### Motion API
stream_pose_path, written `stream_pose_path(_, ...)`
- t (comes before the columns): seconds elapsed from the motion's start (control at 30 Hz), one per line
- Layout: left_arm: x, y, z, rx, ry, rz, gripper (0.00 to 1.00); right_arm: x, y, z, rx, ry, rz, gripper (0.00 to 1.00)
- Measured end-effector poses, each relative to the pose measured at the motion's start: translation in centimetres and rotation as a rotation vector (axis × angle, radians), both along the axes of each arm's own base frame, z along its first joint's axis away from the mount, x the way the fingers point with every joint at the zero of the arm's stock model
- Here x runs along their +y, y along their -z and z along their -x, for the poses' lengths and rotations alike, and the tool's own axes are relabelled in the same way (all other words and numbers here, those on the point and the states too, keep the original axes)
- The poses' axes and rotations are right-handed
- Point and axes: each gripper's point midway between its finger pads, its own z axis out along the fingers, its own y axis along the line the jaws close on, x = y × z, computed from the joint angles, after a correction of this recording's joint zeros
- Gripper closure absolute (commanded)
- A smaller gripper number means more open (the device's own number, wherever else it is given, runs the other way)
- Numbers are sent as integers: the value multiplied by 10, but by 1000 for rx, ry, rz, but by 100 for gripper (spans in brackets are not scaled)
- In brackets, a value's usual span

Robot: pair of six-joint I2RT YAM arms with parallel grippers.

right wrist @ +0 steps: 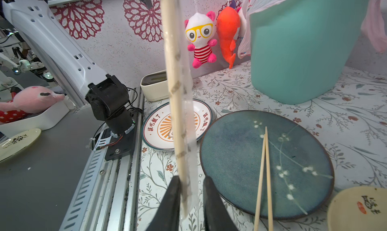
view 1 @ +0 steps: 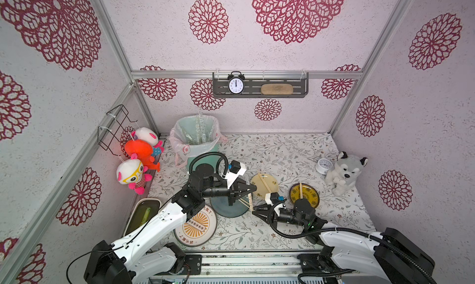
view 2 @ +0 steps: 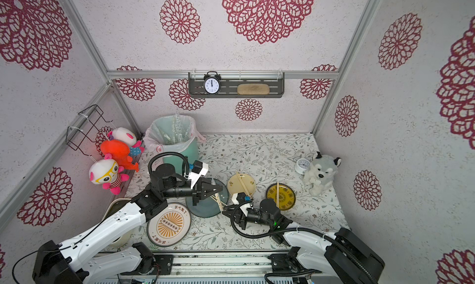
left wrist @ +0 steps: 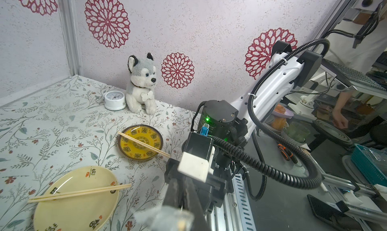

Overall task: Remove the packaging of disposable chopsticks
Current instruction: Remove the packet bag from the disposable chopsticks.

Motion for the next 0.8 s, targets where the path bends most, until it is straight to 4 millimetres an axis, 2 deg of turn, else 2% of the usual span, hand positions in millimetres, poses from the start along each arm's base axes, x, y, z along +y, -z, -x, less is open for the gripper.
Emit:
stream_pose_path(0.1, -1, 2, -1, 7, 1, -4, 100, 2, -1, 3, 11, -24, -14, 77)
stream_pose_path(0.3, -2, 5, -2, 13, 3, -9, 100, 3, 1, 4, 28, -37, -27, 83)
stream_pose_path(0.6, -2, 5, -1, 13, 3, -9, 100, 8, 13, 6, 66, -66, -15, 82)
stream_pose_path(0.67, -2, 5, -2, 13, 3, -9, 100, 9, 15, 6, 71, -73, -11, 88)
stream_pose_path(0.73, -2, 5, -2, 13, 1, -11, 100, 11, 15, 8, 77, -89, -14, 97)
stream_pose_path(0.8, -1, 6, -3, 15, -2, -12, 100, 13, 15, 10, 80, -112, -15, 100)
